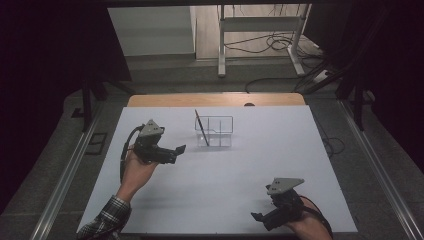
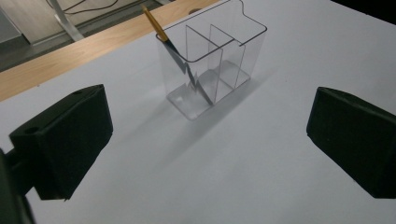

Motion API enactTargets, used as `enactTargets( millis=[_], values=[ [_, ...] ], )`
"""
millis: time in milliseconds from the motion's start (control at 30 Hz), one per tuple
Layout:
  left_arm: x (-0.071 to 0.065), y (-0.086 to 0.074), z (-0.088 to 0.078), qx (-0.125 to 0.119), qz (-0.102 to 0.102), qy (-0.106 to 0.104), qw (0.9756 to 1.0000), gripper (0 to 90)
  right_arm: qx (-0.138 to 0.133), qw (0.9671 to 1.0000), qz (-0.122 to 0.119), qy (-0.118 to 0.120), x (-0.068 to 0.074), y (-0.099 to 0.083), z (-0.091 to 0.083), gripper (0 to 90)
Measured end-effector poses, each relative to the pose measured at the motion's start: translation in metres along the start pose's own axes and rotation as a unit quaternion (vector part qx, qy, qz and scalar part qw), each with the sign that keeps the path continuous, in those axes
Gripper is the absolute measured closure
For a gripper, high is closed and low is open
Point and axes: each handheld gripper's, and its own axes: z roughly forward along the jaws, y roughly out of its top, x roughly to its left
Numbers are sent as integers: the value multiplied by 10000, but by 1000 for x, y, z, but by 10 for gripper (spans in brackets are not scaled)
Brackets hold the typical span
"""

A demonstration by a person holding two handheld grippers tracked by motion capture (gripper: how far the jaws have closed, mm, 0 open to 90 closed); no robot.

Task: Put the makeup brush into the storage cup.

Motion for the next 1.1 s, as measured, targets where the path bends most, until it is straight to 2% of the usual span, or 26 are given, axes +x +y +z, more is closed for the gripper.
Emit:
enactTargets(
  millis=[300,533,933,1100],
  values=[
    [3,-6,-13,-113,-125,9,9999,10,-19,10000,30,-7,0,0,0,0],
    [0,-12,-18,-168,-173,-25,9997,10,-34,10000,30,-30,0,0,-1,0],
    [-1,-30,-26,-206,-262,10,9994,9,-54,9999,37,-95,-1,0,-3,0],
    [0,-37,-31,-228,-359,34,9991,8,11,9999,49,-90,-1,0,-2,0]
  ],
)
